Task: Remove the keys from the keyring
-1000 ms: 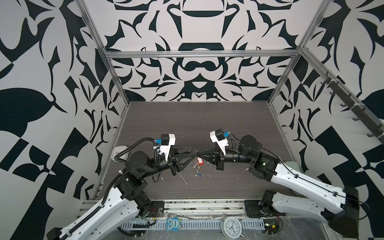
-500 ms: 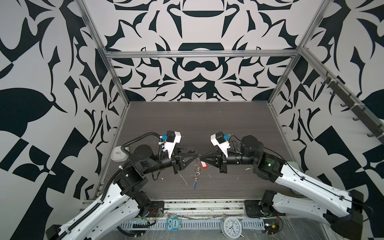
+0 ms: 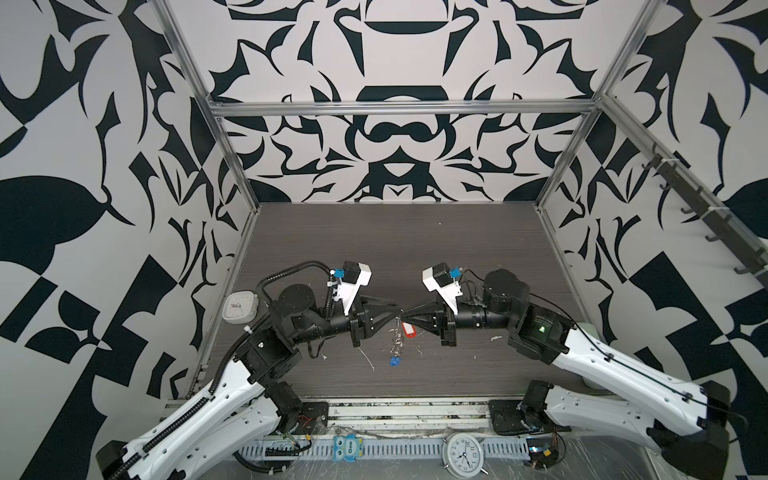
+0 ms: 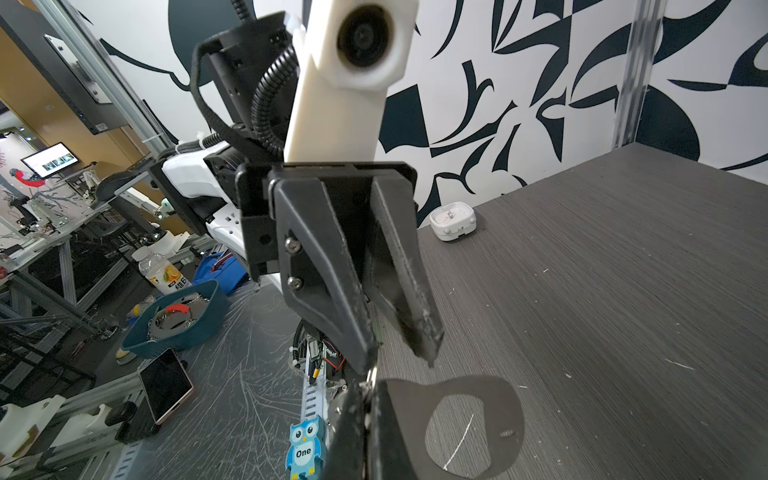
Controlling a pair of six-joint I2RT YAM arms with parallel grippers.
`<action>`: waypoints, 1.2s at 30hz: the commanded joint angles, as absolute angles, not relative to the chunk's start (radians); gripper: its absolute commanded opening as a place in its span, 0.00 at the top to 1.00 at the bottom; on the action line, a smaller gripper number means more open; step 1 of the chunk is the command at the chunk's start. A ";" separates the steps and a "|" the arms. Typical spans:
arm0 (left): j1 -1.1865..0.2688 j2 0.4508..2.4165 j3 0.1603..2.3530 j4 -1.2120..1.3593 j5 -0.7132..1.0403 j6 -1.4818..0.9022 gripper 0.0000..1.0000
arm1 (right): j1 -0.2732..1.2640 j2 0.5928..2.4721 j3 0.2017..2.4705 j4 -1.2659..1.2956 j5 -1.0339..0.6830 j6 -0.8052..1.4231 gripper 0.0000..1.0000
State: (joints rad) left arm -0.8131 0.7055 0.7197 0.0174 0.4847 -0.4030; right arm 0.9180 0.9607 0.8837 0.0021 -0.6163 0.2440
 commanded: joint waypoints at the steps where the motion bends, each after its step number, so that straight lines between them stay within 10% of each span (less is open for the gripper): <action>1: -0.816 0.704 0.741 0.029 0.509 -0.403 0.73 | 0.922 0.938 0.934 0.054 -0.621 0.226 1.00; 15: -0.816 0.681 0.700 0.136 0.490 -0.427 1.00 | 0.922 0.944 0.926 0.093 -0.604 0.254 1.00; 22: -0.816 0.632 0.651 0.245 0.455 -0.443 1.00 | 0.926 0.894 0.890 0.151 -0.547 0.257 0.58; 36: -0.817 0.599 0.646 0.273 0.490 -0.460 1.00 | 0.928 0.916 0.850 0.195 -0.597 0.259 0.47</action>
